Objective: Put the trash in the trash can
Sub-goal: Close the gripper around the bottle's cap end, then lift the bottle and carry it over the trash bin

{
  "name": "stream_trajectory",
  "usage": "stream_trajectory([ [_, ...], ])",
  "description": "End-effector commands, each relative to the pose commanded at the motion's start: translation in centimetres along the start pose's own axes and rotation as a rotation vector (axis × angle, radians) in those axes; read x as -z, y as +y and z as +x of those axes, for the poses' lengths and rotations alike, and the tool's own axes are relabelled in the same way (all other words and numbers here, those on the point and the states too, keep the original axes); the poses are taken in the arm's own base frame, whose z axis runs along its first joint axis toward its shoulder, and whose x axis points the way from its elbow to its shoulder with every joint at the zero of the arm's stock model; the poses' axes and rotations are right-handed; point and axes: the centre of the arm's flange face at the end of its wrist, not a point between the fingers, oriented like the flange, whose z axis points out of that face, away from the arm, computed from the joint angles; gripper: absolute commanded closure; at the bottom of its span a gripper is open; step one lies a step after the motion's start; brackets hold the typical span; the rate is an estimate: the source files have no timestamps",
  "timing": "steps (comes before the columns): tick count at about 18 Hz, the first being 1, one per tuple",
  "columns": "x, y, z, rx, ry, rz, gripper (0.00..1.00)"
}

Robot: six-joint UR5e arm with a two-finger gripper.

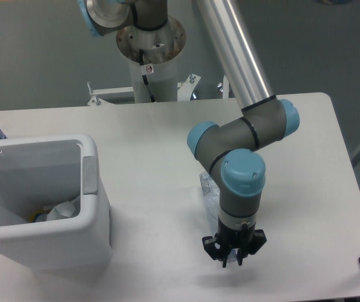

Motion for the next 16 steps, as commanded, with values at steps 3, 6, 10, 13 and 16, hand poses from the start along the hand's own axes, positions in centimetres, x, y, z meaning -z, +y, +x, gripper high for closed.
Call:
stream_trajectory([
  [3,3.2,-1.1,0.1,0.003,0.058,0.072,0.69],
  [6,5.9,-2.8,0.9,0.005,0.078,0.131,0.69],
  [10,10.0,-6.1,2.9,0.104,0.101,0.217,0.69],
  [13,14.1,-7.6,4.1,0.087,0.093,0.285,0.69],
  [16,18.8,-9.4,4.6,0.057,0.071,0.369,0.69],
])
